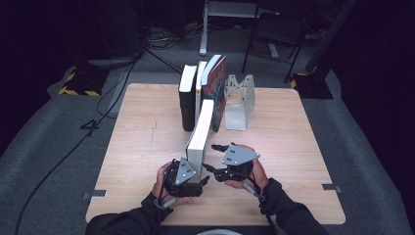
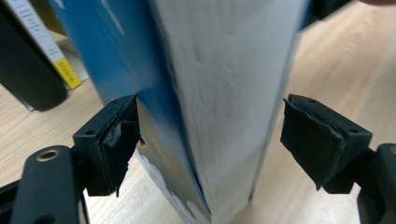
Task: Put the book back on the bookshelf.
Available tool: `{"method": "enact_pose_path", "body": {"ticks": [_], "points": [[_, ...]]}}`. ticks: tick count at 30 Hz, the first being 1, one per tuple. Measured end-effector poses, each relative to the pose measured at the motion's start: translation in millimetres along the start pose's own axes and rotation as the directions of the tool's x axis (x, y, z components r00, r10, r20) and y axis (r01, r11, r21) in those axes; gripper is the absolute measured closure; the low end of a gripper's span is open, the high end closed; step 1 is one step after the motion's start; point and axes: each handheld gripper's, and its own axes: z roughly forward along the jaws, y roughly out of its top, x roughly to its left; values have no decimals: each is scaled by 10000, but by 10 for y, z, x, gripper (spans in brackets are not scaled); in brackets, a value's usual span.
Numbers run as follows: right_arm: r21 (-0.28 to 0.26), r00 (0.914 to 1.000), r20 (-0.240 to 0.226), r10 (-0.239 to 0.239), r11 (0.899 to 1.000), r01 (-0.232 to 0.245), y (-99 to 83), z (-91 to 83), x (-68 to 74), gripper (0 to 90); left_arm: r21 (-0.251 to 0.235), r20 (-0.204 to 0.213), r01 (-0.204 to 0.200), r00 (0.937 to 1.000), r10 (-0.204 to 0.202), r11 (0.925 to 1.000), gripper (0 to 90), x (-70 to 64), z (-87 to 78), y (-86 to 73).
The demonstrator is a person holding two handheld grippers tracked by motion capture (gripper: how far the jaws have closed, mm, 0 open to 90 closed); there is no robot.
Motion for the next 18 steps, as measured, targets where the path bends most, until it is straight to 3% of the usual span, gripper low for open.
{"method": "enact_pose_path", "body": {"ticks": [4, 5, 8, 12, 14, 18], "points": [[-10, 9999, 99, 93, 10000, -93, -4, 35, -12, 321, -351, -137, 559, 9983, -564, 9978, 271, 62, -5, -1], [-31, 9999, 118, 122, 9999, -122, -7, 42, -15, 320, -482, -17, 710, 9975, -712, 9963, 323, 89, -22, 1], [-24, 9994, 158, 292, 9996, -292, -22, 59, -20, 326, -539, 5, 740, 9973, -740, 9958, 348, 93, -35, -10], [207, 9995, 114, 284, 9994, -286, -58, 52, -27, 317, -479, 150, 694, 9975, -687, 9964, 501, 155, -103, -19], [382, 9996, 143, 258, 9989, -264, -117, 2, -57, 314, -295, 154, 354, 9993, -349, 9989, 565, 217, -140, -17], [692, 9991, 382, 168, 9974, -194, -272, -136, -160, 310, -295, 930, 332, 9952, -303, 9990, 592, 350, -158, -53]]}}
